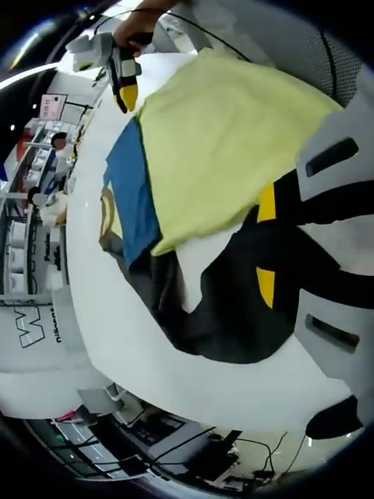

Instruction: Fold the garment on the visible template until the final outline fits inside the template.

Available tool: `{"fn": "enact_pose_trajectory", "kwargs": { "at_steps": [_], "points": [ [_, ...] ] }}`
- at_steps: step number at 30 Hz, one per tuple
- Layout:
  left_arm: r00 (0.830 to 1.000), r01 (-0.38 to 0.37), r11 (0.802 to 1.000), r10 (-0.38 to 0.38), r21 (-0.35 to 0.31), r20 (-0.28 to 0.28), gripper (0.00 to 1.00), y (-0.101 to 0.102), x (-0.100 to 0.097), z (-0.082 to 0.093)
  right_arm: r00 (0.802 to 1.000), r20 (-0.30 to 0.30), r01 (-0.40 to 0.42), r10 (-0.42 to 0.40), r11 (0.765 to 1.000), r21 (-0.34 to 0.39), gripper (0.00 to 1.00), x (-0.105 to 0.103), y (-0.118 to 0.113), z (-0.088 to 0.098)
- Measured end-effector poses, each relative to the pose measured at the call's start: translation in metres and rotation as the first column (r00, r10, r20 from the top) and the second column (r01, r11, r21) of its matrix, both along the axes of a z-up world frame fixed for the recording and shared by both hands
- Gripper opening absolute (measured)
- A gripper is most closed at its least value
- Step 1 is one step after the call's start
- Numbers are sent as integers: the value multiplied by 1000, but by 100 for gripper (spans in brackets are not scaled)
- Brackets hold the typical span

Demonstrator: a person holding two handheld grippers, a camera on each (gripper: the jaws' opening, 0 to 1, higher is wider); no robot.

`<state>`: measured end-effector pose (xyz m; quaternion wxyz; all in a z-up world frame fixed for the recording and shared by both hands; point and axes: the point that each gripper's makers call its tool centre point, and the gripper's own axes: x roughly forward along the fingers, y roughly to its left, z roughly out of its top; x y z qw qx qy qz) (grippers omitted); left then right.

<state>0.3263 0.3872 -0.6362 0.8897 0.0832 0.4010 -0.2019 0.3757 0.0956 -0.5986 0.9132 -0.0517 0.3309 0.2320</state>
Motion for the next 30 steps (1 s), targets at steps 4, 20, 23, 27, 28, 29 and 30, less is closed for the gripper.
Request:
{"fn": "enact_pose_trajectory", "kwargs": {
  "at_steps": [4,20,23,27,28,29,30],
  "points": [
    [1000,-3,1000,3,14,-1,0,-1,1,0,1000,-19,-2,1,1000,-26,25,-3,-6,-9],
    [970,-224,958,236,-177,53,0,27,23,70,992,-110,-72,62,994,-88,37,-18,-6,-37],
    [957,-249,935,277,-254,81,0,32,31,93,989,-128,-85,72,992,-95,37,-22,-5,-41],
    [944,-264,893,317,-364,93,0,38,40,118,985,-143,-112,94,985,-127,38,-26,-6,-46],
    [938,-270,889,329,-369,105,0,44,43,123,985,-144,-114,95,985,-129,38,-26,-6,-46],
    [932,-279,882,344,-380,114,0,49,46,126,985,-142,-114,96,985,-126,38,-25,-6,-46],
    [922,-297,864,370,-407,113,0,54,49,131,985,-138,-124,105,982,-142,37,-24,-7,-46]
  ]
}}
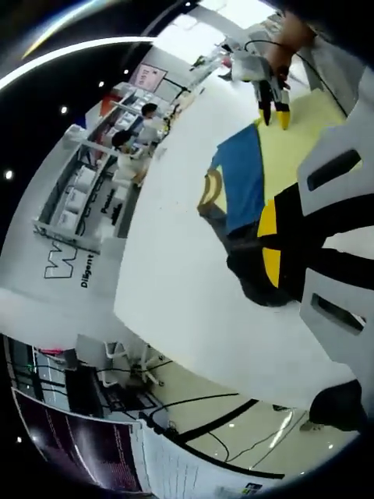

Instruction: Fold the garment on the visible template until the final outline fits inside the template.

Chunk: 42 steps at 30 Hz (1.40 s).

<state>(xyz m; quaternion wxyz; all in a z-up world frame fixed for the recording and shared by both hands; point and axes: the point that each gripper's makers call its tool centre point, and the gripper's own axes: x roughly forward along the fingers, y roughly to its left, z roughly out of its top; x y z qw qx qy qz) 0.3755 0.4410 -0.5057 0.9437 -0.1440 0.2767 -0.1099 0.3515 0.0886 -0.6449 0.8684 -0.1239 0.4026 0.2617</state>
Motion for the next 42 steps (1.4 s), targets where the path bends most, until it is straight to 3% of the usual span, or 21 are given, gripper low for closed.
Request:
{"fn": "enact_pose_trajectory", "kwargs": {
  "at_steps": [1,2,4,5,10,14,17,20,22,26,27,28,32,33,37,38,40,42],
  "points": [
    [1000,-10,1000,10,-16,9,0,4,2,3,1000,5,-26,26,999,-31,37,0,-1,-1],
    [1000,-25,999,26,-34,17,0,10,5,6,1000,9,-20,21,1000,-17,37,0,1,0],
    [998,-53,998,54,-43,25,0,22,10,10,999,-18,30,-30,1000,-3,38,0,-3,-1],
    [998,-60,997,61,-42,23,0,26,10,10,1000,-7,-18,17,1000,-25,38,-1,-2,0],
    [994,-104,994,104,-16,25,0,47,16,13,1000,-7,-24,24,1000,-16,39,-1,-2,-1],
    [982,-191,979,191,68,8,0,83,19,12,999,-3,-44,44,999,-14,39,-1,-2,0],
    [974,-222,971,224,93,-18,0,94,19,9,999,-3,-54,54,998,-17,39,-1,-2,0],
    [969,-231,942,246,243,-31,0,117,17,4,998,-4,-70,70,997,-18,39,-2,-2,0],
    [967,-232,929,253,289,-37,0,125,17,3,997,-6,-77,77,997,-19,39,-2,-3,0],
    [959,-249,918,277,308,-52,0,134,17,2,996,-6,-85,85,996,-18,39,-2,-3,1],
    [950,-261,896,304,358,-68,0,143,15,-1,996,-5,-89,89,996,-17,39,-2,-3,0],
    [950,-255,887,304,386,-72,0,146,15,-3,996,-4,-91,91,996,-17,39,-2,-3,1],
    [951,-244,875,301,417,-74,0,151,19,-8,995,-4,-104,104,994,-17,39,-3,-3,1],
    [947,-238,860,309,451,-91,0,156,18,-11,994,-3,-108,108,994,-17,39,-3,-3,1],
    [934,-247,843,338,478,-112,0,164,16,-17,994,-5,-108,108,994,-17,39,-3,-4,0],
    [936,-246,848,334,469,-113,0,163,16,-17,994,-5,-108,108,994,-17,39,-3,-4,0],
    [944,-252,889,313,382,-104,0,150,21,-14,994,-4,-109,108,994,-16,39,-3,-4,0],
    [947,-256,914,302,314,-107,0,144,23,-13,994,-4,-108,108,994,-16,39,-3,-4,0]
  ]
}}
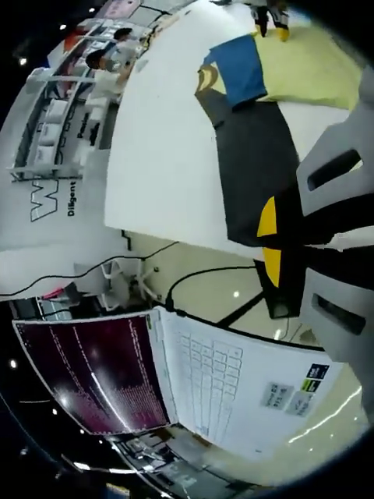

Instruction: Fold the garment on the visible template until the final outline fits inside the template.

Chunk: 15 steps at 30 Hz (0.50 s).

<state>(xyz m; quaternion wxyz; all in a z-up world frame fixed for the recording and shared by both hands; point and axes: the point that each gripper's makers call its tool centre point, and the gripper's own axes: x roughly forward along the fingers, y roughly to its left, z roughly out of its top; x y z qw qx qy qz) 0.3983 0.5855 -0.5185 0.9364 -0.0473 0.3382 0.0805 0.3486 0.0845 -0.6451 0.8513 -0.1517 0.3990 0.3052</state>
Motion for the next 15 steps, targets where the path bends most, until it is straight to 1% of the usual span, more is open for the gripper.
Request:
{"fn": "enact_pose_trajectory", "kwargs": {
  "at_steps": [2,4,5,6,7,8,10,12,14,15],
  "points": [
    [1000,6,999,-6,-35,13,0,-3,2,1,1000,0,1,-1,1000,0,39,0,0,0],
    [999,17,996,-13,-93,48,0,-9,7,6,1000,3,-6,6,1000,-3,40,0,0,0],
    [999,19,993,-13,-117,52,0,-12,7,6,999,27,-17,17,1000,-12,43,3,-1,1],
    [998,24,989,-16,-143,57,0,-15,8,7,996,80,-34,37,999,-38,48,9,-4,4],
    [997,43,985,-31,-165,75,0,-19,11,10,999,46,-25,26,999,-27,50,3,-4,2],
    [995,58,983,-43,-172,88,0,-23,12,13,1000,25,-17,18,1000,-23,50,2,-6,1],
    [991,83,977,-61,-194,117,0,-33,13,20,999,33,-7,7,1000,-17,52,4,-7,2],
    [978,138,963,-96,-230,184,0,-47,18,33,999,48,7,-7,1000,-5,54,4,-6,6],
    [978,144,949,-92,-281,188,0,-55,18,36,997,71,9,-10,1000,14,56,5,-4,12],
    [977,146,945,-91,-293,194,0,-56,20,38,996,83,14,-16,1000,22,57,6,-3,16]
  ]
}}
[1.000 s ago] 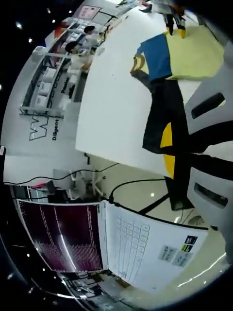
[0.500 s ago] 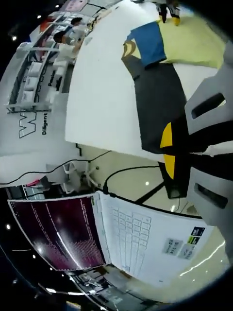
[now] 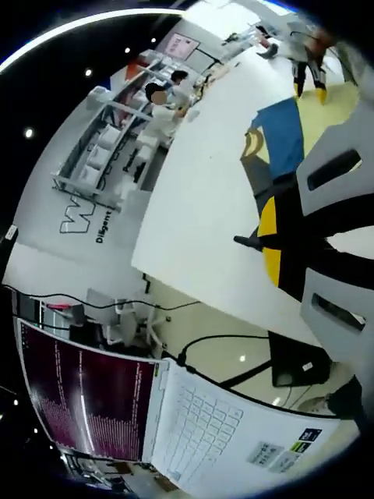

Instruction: Fold the garment on the visible template until the final outline fits inside the template.

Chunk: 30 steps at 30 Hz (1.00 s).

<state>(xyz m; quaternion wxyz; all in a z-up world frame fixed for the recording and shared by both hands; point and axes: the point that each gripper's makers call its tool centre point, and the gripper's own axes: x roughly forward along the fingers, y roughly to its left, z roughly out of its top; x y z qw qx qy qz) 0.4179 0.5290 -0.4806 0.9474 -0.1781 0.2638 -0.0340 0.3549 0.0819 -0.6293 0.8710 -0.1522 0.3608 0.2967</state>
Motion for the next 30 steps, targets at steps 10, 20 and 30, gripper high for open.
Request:
{"fn": "enact_pose_trajectory", "kwargs": {
  "at_steps": [10,20,30],
  "points": [
    [996,43,979,-28,-197,79,0,-42,20,19,996,75,37,-42,997,62,64,3,3,21],
    [981,174,895,-120,-411,155,0,-101,33,41,986,149,64,-78,993,94,82,8,1,35],
    [959,259,888,-191,-380,207,0,-141,37,53,984,162,62,-79,992,107,83,7,3,34]
  ]
}}
